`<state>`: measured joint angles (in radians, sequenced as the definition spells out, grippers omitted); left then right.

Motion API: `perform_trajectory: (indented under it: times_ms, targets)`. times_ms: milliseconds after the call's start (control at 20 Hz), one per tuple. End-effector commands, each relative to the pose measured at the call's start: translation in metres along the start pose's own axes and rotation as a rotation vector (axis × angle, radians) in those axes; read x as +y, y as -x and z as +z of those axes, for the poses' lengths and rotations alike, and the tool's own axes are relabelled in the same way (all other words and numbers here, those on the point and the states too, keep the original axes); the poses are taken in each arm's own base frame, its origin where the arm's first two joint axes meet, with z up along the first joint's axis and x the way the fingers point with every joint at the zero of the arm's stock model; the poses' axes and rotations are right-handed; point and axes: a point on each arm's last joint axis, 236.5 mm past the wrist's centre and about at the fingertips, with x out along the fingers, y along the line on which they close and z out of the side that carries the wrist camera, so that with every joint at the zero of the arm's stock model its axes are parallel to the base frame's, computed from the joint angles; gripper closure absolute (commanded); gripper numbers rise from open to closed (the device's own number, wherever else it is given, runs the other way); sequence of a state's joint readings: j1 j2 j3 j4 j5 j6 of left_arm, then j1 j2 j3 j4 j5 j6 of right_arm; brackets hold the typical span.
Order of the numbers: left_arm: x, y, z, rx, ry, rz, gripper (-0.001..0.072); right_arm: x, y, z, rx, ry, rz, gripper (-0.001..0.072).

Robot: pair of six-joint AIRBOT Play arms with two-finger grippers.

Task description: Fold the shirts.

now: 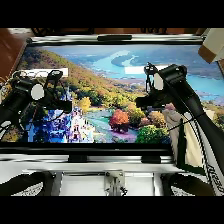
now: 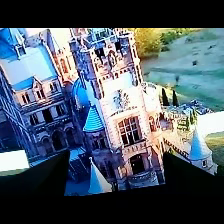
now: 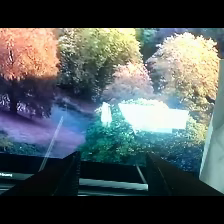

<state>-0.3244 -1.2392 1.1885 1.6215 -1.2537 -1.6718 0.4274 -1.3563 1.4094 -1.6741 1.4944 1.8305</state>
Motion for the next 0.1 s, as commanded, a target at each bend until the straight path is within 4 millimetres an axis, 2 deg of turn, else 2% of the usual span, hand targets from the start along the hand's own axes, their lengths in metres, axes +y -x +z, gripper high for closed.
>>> perform_trajectory:
  times_ms: [0,50]
  targets:
    - [-0.0001,0.0000,0.0007,-0.004,-0.001,0.000,0.0007,-0.0004,0.0001,0.0004,-0.001,-0.001,-0.002,0.0192]
    - [-0.0001,0.0000,0.0008,-0.005,-0.001,0.000,0.0007,-0.0005,0.0001,0.0004,-0.001,-0.001,-0.003,0.0191]
